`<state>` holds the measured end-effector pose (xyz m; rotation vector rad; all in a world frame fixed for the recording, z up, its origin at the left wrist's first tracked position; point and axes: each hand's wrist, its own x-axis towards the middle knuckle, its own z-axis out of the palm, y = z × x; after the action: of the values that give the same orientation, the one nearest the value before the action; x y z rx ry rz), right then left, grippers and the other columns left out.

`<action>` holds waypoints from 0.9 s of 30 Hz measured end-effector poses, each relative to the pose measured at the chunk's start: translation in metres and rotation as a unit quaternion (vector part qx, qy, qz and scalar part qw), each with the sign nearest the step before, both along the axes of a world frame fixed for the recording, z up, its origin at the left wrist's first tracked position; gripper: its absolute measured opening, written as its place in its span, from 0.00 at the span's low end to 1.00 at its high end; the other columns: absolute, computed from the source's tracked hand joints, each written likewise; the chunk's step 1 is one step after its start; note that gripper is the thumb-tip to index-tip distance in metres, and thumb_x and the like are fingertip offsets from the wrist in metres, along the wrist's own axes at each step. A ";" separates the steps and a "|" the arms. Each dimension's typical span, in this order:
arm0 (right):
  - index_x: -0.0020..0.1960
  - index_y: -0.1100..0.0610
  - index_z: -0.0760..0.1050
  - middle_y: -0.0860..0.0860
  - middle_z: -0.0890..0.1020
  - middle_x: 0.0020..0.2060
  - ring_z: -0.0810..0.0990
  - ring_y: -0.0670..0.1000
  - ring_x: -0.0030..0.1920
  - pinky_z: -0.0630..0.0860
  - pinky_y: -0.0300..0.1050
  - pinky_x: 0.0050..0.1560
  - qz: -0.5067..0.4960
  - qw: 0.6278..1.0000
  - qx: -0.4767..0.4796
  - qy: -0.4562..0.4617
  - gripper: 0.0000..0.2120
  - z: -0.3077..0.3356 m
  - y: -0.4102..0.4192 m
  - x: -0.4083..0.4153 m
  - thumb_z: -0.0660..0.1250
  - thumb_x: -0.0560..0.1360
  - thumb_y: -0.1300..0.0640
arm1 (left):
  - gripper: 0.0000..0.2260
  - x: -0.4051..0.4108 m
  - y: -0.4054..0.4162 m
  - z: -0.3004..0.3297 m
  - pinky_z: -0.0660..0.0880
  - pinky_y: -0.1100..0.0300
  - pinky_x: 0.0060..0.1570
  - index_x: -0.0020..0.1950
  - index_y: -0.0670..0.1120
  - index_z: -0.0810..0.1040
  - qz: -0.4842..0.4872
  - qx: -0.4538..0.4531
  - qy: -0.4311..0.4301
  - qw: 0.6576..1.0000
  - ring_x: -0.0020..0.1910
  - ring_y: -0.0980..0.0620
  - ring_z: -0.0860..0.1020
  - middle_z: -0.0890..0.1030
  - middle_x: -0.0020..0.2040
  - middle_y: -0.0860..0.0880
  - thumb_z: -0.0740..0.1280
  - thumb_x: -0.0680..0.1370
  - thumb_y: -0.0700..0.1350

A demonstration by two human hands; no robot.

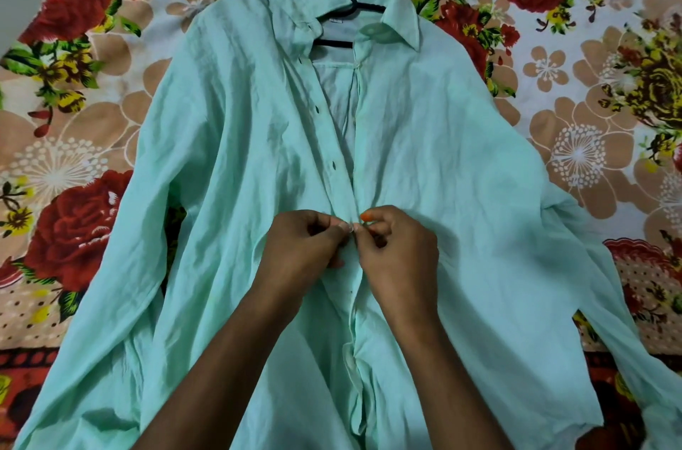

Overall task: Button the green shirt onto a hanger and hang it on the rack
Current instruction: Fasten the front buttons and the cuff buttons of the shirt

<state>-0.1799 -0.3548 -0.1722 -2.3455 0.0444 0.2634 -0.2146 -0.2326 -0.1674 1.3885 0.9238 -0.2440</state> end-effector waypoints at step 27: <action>0.51 0.54 0.87 0.43 0.87 0.43 0.84 0.39 0.45 0.77 0.29 0.50 0.056 0.994 0.090 -0.020 0.05 0.004 0.038 0.076 0.73 0.77 0.59 | 0.04 0.064 0.030 0.003 0.81 0.63 0.44 0.47 0.42 0.86 0.106 -0.021 -0.064 0.992 0.39 0.53 0.85 0.87 0.39 0.46 0.72 0.79 0.40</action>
<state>-0.1038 -0.3164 -0.1687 -2.1762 -0.1273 0.2639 -0.1502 -0.2023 -0.1647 1.2411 0.9458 -0.0144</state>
